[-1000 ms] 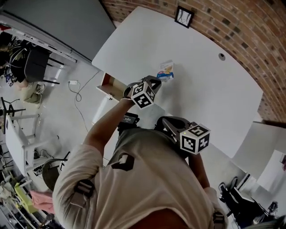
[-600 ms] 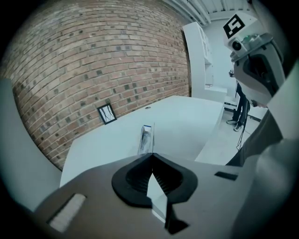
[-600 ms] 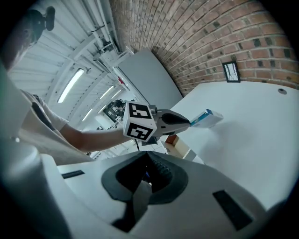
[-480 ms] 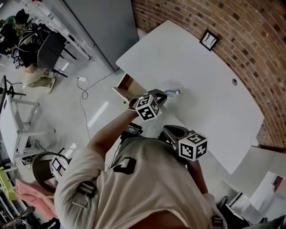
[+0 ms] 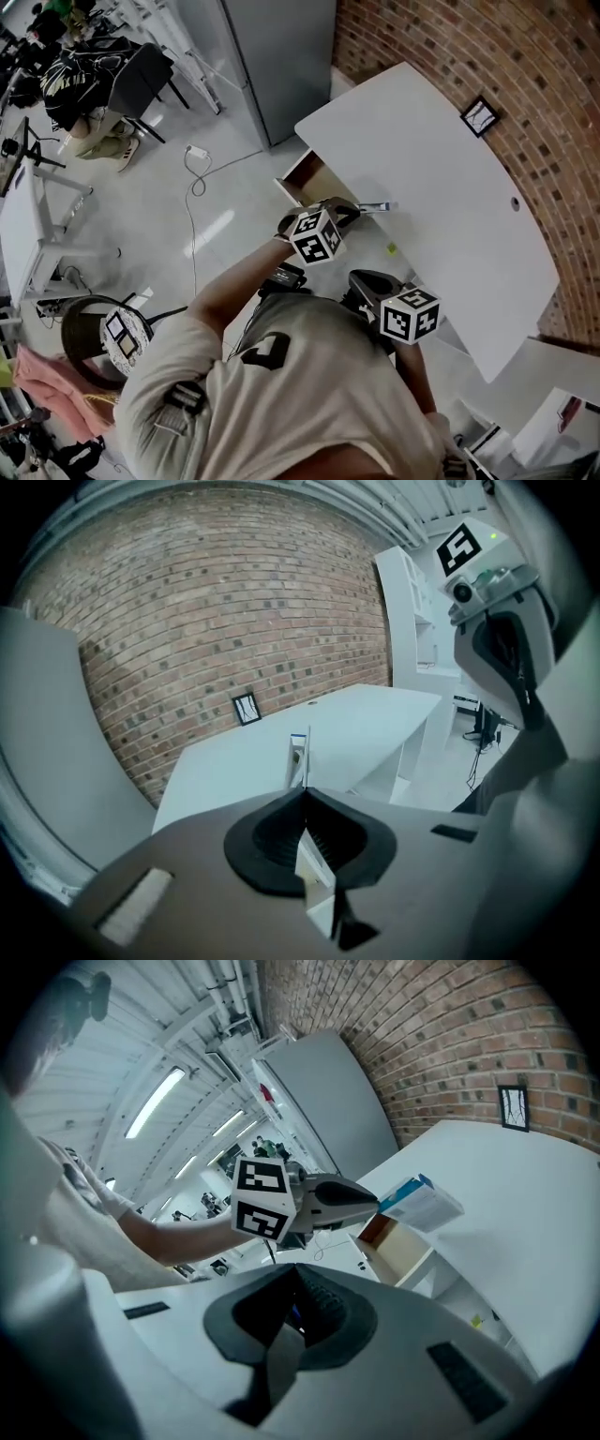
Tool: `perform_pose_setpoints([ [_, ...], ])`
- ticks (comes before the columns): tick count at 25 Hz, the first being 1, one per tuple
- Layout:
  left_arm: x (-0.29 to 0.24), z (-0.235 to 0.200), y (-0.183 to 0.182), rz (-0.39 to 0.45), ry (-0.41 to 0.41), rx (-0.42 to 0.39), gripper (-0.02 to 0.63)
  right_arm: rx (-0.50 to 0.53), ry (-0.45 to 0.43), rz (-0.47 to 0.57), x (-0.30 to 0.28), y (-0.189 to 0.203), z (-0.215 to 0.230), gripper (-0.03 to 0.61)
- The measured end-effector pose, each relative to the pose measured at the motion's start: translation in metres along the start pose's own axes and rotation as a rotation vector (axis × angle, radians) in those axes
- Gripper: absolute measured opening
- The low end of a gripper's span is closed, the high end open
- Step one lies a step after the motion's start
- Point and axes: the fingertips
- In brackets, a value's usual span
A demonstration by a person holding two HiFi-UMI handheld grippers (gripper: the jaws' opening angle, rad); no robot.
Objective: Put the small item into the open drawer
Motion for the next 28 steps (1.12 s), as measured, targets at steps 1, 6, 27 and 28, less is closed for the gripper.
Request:
perform_pose_setpoints([
  [1, 0.013, -0.002, 0.005, 0.007, -0.014, 0.006, 0.005, 0.010, -0.006, -0.001, -0.007, -0.001, -0.007, 0.002],
  [6, 0.078, -0.007, 0.035, 0.028, -0.082, 0.044, 0.005, 0.083, -0.042, -0.009, -0.044, -0.006, -0.050, 0.002],
  [27, 0.187, 0.017, 0.066, 0.066, -0.170, 0.251, 0.005, 0.179, -0.183, 0.029, -0.079, -0.013, -0.133, 0.002],
  [28, 0.184, 0.023, 0.062, 0.058, -0.162, 0.246, 0.005, 0.158, -0.182, 0.043, -0.070, -0.010, -0.129, 0.002],
])
Point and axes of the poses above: the fingertips, and each gripper's own axes: x backward along the fingers, z to its right, y out of its underside, and after that the axes turned 4 degrees about -x, right-handed
